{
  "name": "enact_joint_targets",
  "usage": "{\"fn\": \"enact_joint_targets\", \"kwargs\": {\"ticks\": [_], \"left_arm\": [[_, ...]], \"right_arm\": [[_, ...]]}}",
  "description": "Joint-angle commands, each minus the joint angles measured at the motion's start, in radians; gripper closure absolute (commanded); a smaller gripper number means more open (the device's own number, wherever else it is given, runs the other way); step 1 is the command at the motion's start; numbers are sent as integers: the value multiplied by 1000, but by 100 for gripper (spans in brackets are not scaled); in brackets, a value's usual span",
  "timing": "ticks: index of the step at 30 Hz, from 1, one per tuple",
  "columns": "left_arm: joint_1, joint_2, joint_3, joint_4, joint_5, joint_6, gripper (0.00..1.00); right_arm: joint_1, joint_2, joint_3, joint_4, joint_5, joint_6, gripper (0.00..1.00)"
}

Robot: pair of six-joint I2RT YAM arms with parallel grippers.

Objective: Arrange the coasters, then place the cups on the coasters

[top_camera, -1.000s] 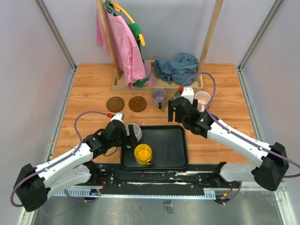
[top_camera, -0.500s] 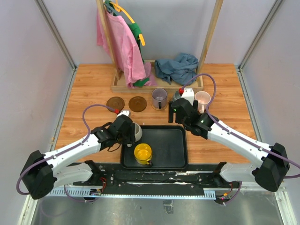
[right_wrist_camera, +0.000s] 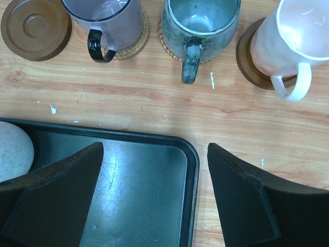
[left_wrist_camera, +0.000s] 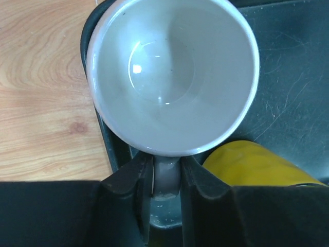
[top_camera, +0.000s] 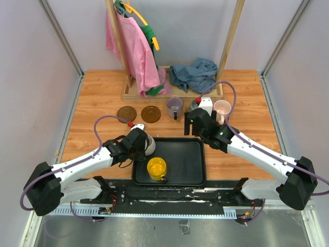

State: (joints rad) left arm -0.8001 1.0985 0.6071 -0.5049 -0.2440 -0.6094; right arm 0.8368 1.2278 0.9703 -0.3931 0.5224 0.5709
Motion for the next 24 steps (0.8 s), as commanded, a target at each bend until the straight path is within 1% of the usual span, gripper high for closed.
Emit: {"fn": "enact_joint_targets", "kwargs": {"ticks": [1, 2, 3, 4, 9, 15, 24], "left_arm": [[-11, 9, -22, 21, -17, -1, 85], [-11, 9, -25, 23, -16, -2, 93], [-11, 7, -25, 24, -15, -2, 99], [-13, 5, -25, 27, -16, -2, 99], [-25, -31, -9, 41, -42, 7, 99], [-31, -70, 71, 46, -100, 47, 99], [-32, -44, 164, 135, -210, 123, 99]], "right_arm": [[-3, 6, -4, 5, -2, 6, 16], [-3, 7, -5, 4, -1, 6, 16], [-3, 6, -6, 2, -1, 6, 16], [-2, 6, -7, 1, 1, 6, 16], [-4, -3, -17, -1, 10, 12, 16], [-4, -22, -32, -1, 34, 17, 16], [-3, -29, -51, -9, 63, 26, 16]]}}
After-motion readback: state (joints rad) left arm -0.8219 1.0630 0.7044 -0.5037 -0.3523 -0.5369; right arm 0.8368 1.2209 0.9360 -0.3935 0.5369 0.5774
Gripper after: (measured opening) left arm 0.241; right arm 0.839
